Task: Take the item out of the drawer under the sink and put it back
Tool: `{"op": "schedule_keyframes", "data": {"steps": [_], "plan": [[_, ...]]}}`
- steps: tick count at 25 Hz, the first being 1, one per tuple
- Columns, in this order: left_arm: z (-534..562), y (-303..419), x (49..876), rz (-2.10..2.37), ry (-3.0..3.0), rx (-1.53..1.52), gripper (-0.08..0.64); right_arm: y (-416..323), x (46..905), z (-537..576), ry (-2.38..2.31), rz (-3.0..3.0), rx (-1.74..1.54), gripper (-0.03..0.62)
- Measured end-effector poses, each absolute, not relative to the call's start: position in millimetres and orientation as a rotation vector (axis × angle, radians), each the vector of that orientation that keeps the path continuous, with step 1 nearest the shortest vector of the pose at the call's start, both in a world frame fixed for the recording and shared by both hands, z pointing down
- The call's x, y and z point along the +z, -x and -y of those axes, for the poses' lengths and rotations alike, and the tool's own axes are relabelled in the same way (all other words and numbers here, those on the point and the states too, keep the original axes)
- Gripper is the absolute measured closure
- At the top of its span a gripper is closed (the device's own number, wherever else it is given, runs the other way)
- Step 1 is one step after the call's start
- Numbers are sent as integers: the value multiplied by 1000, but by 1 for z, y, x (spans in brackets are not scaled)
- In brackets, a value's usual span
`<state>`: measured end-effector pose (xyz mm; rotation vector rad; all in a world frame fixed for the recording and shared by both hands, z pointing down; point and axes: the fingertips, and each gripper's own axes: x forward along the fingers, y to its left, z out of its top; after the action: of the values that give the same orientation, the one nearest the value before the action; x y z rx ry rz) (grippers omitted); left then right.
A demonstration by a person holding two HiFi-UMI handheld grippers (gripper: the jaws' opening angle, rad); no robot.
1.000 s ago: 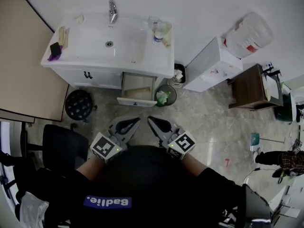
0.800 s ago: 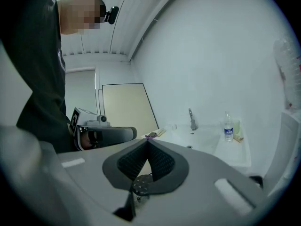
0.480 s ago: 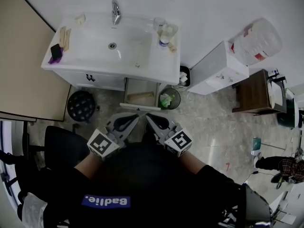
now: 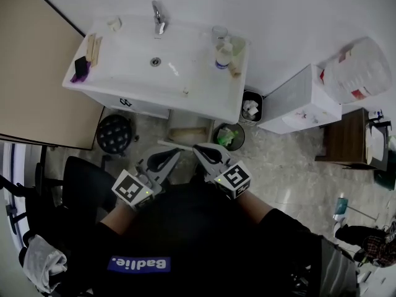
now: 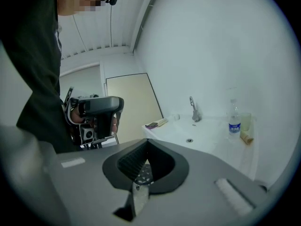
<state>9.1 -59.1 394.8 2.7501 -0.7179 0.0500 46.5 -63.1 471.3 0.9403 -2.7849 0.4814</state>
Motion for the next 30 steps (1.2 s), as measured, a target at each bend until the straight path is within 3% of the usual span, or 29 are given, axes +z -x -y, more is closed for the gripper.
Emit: {"op": "schedule_keyframes", "data": {"steps": [13,30], "plan": [[85,-47,403,719,-2723,42,554,-69,549,92,-802,2681,604,598],[83,-16,417,793,-2684,87,554,-25,667,127,-583,2453,578,526]]}}
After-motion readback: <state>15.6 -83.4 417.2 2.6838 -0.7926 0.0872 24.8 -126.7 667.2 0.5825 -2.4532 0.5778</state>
